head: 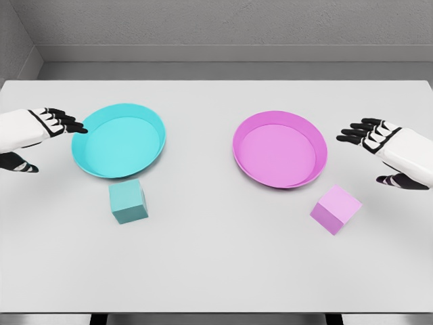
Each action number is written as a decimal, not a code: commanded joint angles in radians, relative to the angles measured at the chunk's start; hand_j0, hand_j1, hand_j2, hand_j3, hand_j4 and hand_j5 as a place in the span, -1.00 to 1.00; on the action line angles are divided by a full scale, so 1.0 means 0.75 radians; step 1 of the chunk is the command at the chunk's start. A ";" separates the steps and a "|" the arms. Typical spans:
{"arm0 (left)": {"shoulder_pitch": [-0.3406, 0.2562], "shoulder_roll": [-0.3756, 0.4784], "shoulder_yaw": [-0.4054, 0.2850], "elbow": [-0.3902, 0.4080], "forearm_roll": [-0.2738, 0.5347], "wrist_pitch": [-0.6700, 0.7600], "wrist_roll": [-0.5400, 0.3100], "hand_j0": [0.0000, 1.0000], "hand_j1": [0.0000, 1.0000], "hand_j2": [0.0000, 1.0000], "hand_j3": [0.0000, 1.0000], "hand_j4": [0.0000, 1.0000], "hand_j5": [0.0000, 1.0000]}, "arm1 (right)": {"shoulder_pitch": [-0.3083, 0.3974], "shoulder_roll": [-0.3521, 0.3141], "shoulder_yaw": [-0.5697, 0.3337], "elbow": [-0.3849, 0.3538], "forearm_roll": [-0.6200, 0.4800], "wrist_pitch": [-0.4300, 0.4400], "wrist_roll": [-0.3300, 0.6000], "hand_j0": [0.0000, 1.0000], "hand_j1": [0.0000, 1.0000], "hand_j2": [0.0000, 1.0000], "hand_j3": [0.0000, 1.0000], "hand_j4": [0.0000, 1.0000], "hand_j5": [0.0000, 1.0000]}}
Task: Place the blocks in the corresponding plates according to their colors
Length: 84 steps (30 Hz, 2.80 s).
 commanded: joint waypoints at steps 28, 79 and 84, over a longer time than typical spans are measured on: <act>-0.086 -0.211 -0.181 -0.302 -0.395 0.002 -0.004 1.00 1.00 1.00 1.00 1.00 1.00 | -0.092 0.059 0.084 -0.003 -0.013 -0.121 0.508 1.00 1.00 1.00 1.00 1.00 1.00; -0.100 -0.233 -0.290 -0.311 -0.503 0.002 -0.126 -0.05 -0.05 -0.05 -0.05 -0.05 -0.05 | -0.456 0.096 0.315 0.001 -0.021 -0.119 0.692 0.00 0.00 0.00 0.00 0.00 0.00; -0.131 -0.231 -0.290 -0.308 -0.471 0.002 -0.114 -0.04 -0.04 -0.04 -0.04 -0.04 -0.04 | -0.511 0.096 0.315 0.001 -0.023 -0.115 0.690 0.00 0.00 0.00 0.00 0.00 0.00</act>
